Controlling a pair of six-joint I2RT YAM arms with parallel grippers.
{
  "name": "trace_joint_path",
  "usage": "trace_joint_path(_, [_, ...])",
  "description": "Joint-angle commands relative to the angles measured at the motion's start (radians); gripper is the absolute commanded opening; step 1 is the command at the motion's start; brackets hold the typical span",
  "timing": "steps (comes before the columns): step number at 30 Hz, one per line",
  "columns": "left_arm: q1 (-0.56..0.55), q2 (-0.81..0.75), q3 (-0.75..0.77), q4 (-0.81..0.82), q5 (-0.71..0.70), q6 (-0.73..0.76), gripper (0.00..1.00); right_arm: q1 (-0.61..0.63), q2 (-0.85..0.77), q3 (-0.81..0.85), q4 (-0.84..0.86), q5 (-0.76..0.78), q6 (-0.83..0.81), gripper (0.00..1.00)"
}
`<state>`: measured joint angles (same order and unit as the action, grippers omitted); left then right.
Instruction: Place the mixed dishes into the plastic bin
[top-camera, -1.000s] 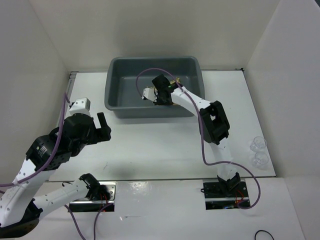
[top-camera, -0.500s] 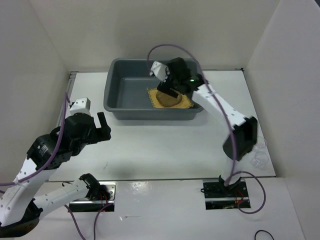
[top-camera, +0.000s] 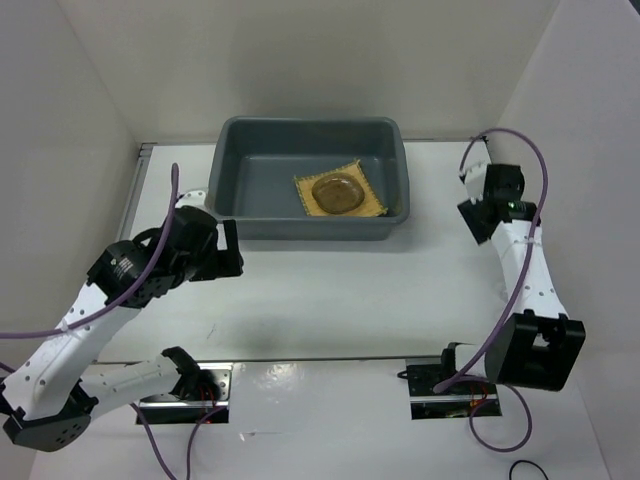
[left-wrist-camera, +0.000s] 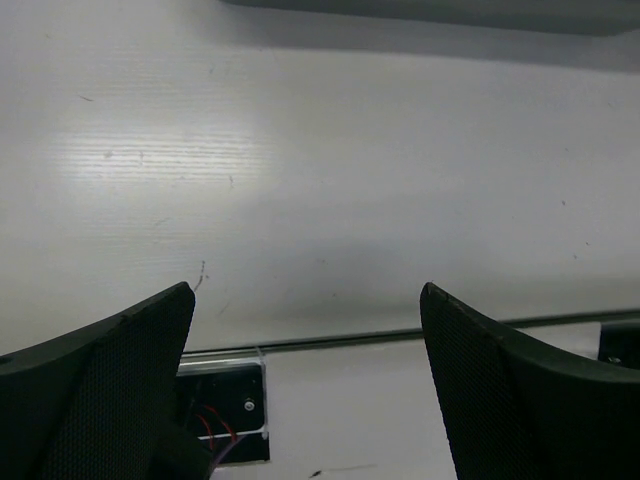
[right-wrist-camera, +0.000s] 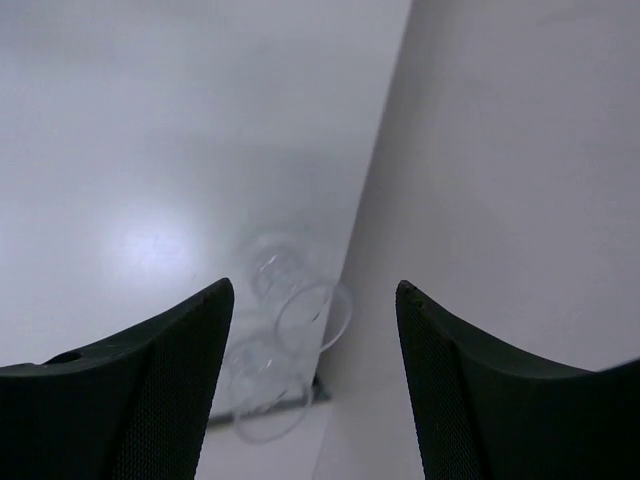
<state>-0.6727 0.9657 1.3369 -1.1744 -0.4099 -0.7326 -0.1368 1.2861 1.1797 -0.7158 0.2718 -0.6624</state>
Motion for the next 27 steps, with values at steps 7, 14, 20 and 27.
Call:
trace_joint_path(7, [0.004, -0.054, 0.007, 0.013, 0.201, -0.004, 1.00, -0.217, -0.102, -0.227, 0.021, -0.045, -0.003, 0.71])
trace_joint_path(14, [0.004, -0.119, -0.036, 0.004, 0.237, -0.048, 1.00, -0.350, -0.005, -0.271, 0.064, -0.149, -0.085, 0.66])
trace_joint_path(20, [0.004, -0.162, -0.091, 0.004, 0.256, -0.080, 1.00, -0.350, 0.013, -0.293, 0.064, -0.161, -0.105, 0.63])
trace_joint_path(27, [0.004, -0.153, -0.111, 0.036, 0.287, -0.080, 1.00, -0.350, 0.099, -0.322, 0.087, -0.161, -0.105, 0.44])
